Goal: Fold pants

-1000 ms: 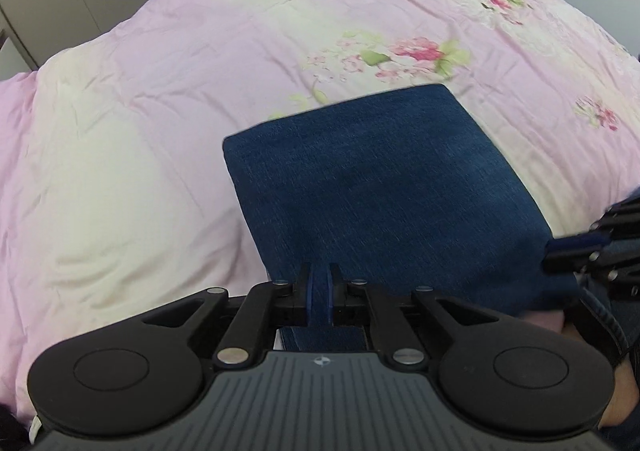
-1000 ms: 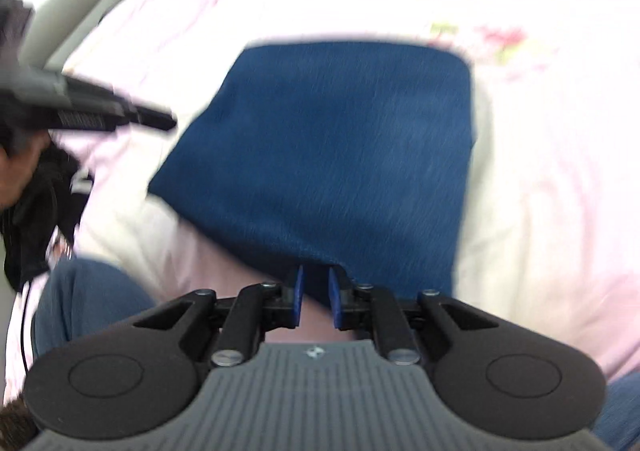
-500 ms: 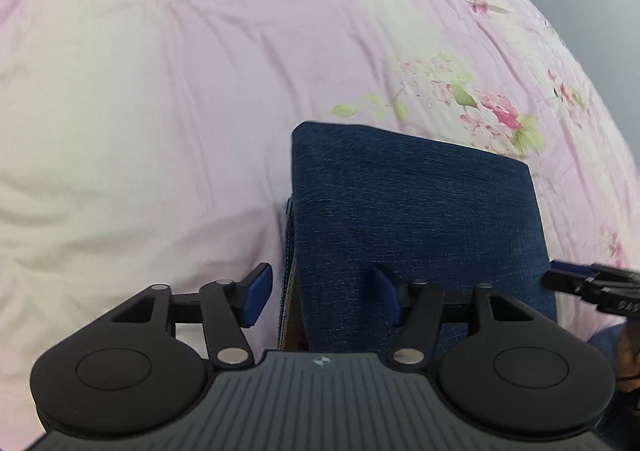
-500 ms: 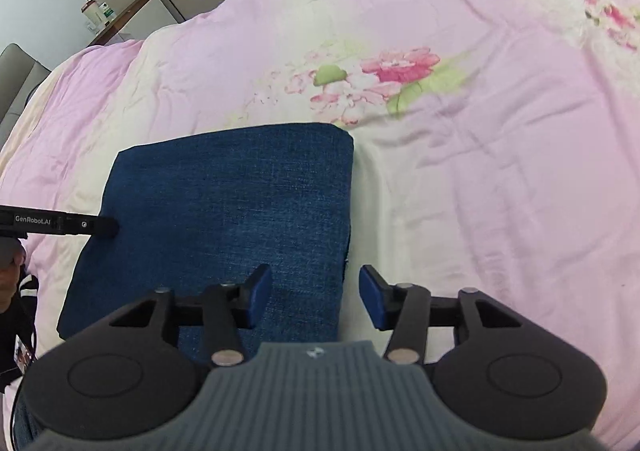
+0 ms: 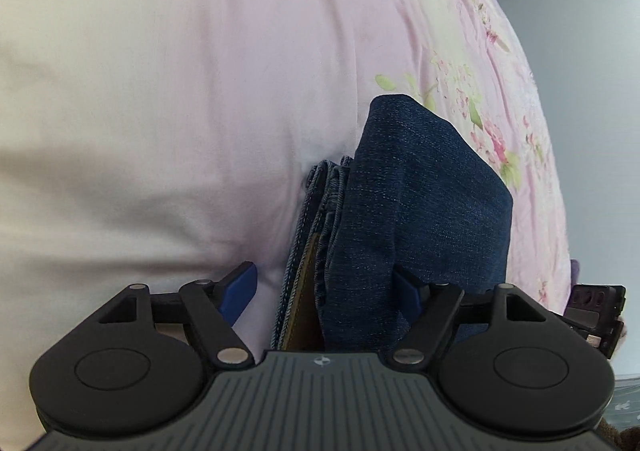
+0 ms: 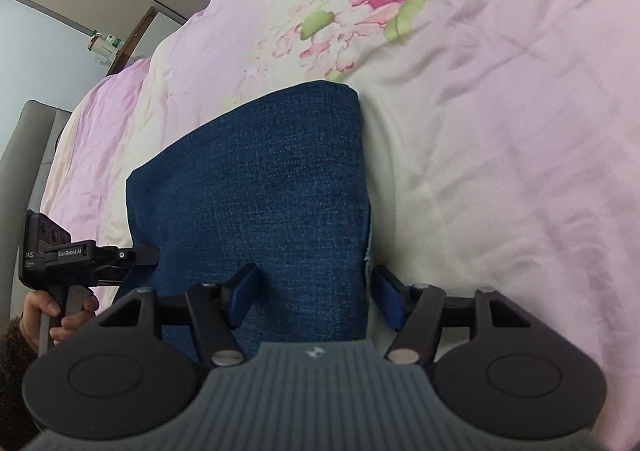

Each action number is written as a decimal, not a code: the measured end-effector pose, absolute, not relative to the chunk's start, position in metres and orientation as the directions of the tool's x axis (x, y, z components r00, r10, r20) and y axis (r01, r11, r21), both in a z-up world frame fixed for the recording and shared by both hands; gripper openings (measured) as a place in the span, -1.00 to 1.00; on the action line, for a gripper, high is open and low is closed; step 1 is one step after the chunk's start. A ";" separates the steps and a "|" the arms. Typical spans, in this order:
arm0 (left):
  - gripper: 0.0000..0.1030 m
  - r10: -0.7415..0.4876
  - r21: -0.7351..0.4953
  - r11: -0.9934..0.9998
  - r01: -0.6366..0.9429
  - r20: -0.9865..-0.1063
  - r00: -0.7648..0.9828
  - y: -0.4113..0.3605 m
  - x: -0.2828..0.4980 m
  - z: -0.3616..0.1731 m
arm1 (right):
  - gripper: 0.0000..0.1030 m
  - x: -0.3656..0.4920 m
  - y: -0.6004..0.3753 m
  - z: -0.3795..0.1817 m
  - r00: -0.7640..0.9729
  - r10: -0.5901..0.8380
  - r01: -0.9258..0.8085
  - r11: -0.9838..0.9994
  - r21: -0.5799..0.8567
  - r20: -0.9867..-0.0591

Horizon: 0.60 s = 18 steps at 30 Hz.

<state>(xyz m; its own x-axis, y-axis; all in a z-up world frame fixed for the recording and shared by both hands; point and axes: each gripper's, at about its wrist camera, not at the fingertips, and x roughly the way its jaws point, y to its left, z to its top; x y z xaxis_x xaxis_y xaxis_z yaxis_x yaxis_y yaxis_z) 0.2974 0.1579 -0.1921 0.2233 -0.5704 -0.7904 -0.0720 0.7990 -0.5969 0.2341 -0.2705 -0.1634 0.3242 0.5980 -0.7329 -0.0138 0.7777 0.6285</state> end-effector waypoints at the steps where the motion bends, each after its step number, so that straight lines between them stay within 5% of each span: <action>1: 0.65 -0.580 -0.607 0.792 -0.067 -0.781 0.230 0.157 0.296 -0.194 | 0.16 0.235 -0.269 -0.165 0.325 0.602 -0.017 0.774 0.633 -0.729; 10: 0.26 -0.551 -0.598 0.797 -0.085 -0.777 0.302 0.144 0.285 -0.186 | 0.01 0.239 -0.262 -0.168 0.337 0.600 0.006 0.770 0.639 -0.726; 18: -0.26 -0.505 -0.564 0.820 -0.094 -0.791 0.345 0.142 0.275 -0.159 | -0.57 0.236 -0.262 -0.131 0.342 0.588 0.011 0.777 0.629 -0.733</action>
